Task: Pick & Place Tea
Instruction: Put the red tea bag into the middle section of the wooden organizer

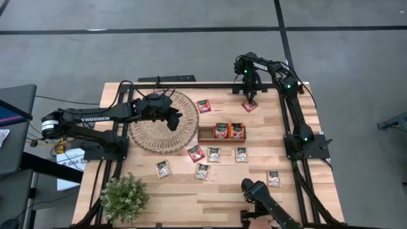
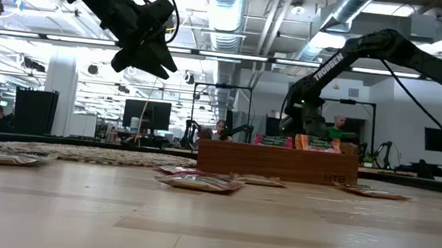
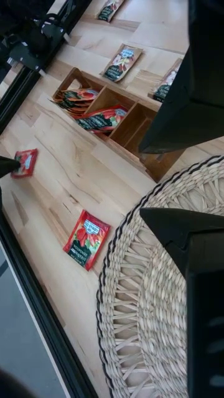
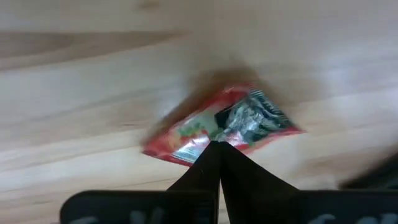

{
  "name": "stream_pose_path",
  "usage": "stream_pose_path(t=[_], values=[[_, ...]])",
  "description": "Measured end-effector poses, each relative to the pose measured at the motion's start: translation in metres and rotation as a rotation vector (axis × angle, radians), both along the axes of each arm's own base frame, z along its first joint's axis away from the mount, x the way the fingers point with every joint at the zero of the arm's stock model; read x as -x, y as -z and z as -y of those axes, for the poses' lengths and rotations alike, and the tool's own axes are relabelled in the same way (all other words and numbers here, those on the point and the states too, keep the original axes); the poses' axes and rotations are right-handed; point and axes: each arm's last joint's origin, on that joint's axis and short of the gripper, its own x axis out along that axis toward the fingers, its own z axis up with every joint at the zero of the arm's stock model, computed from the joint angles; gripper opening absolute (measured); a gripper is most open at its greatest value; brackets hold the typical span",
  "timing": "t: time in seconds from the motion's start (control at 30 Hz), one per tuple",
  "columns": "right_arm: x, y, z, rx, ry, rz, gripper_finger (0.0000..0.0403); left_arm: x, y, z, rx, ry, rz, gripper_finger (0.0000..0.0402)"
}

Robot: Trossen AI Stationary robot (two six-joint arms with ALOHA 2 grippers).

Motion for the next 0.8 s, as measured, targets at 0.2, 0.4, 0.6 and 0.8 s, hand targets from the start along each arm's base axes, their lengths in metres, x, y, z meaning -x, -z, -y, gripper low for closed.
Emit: stream_pose_path(t=[0.2,0.4,0.6,0.8], values=[[-0.008,-0.016,-0.005,0.047,-0.112,0.057,0.0000,0.000,0.000,0.000,-0.001,0.001,-0.001,0.0142],[-0.012,-0.060,-0.015,0.205,-0.301,0.066,0.0000,0.000,0.000,0.000,-0.001,0.001,-0.001,0.0142],[-0.005,-0.088,-0.015,0.331,-0.432,0.072,0.0000,0.000,0.000,0.000,-0.005,0.004,-0.003,0.0142],[0.003,-0.084,-0.012,0.309,-0.474,0.092,0.0035,0.000,0.000,0.000,-0.004,0.003,-0.002,0.0142]])
